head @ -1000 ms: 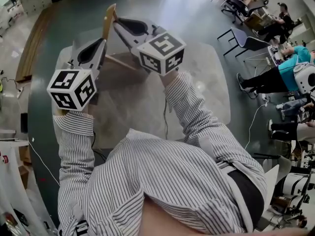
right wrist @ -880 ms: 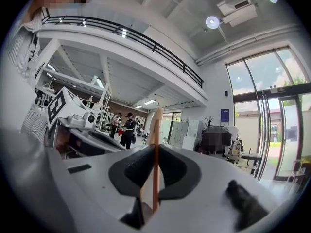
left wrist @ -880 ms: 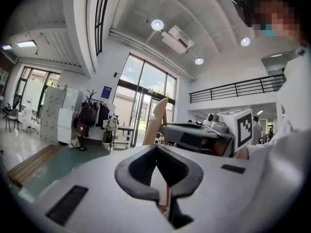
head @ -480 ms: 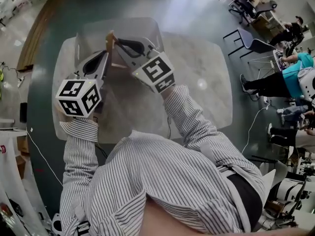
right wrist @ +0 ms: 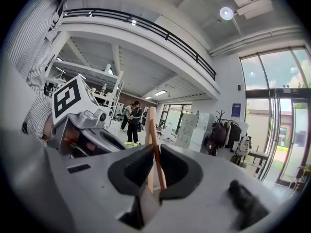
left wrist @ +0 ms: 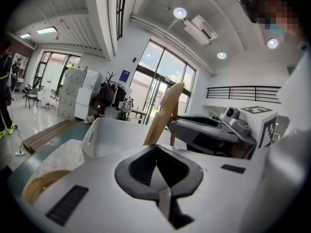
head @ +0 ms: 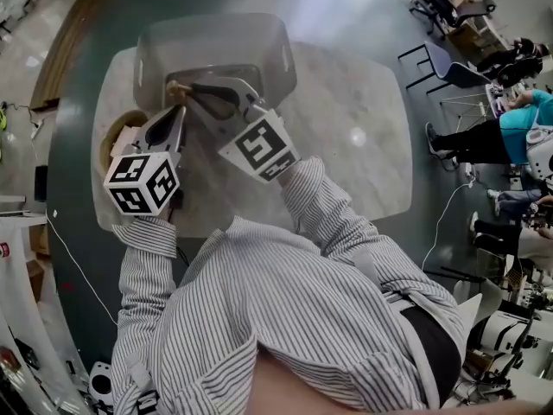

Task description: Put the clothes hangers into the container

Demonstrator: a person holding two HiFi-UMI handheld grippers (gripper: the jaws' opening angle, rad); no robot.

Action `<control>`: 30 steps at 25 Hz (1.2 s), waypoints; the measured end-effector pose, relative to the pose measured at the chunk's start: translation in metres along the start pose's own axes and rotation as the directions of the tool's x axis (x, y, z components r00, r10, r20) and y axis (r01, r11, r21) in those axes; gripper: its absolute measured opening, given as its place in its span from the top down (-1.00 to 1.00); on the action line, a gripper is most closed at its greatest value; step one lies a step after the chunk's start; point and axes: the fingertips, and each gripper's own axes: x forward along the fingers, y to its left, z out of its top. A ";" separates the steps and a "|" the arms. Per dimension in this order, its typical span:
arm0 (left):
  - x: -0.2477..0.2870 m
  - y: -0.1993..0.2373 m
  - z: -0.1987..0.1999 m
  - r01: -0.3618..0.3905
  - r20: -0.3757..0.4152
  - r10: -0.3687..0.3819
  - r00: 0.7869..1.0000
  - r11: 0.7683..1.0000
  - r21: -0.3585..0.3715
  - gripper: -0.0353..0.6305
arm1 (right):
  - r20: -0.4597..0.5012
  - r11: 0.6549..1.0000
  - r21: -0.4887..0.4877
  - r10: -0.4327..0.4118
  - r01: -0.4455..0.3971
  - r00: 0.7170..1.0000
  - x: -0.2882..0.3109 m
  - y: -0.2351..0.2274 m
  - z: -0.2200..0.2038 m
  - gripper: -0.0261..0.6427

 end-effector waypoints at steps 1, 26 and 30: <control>-0.002 0.001 -0.003 -0.004 -0.004 0.004 1.000 1.000 -0.004 0.86 | 0.000 1.000 0.004 0.000 0.000 1.000 0.000 0.002 -0.001 0.78; -0.022 -0.007 -0.027 -0.005 -0.029 0.005 1.000 1.000 -0.018 0.86 | -0.130 0.999 0.049 0.006 0.000 0.992 0.006 0.026 -0.045 0.67; -0.021 -0.013 -0.025 0.008 -0.026 -0.008 1.000 1.000 -0.007 0.86 | -0.140 0.998 0.064 0.016 -0.007 0.990 0.005 0.027 -0.045 0.66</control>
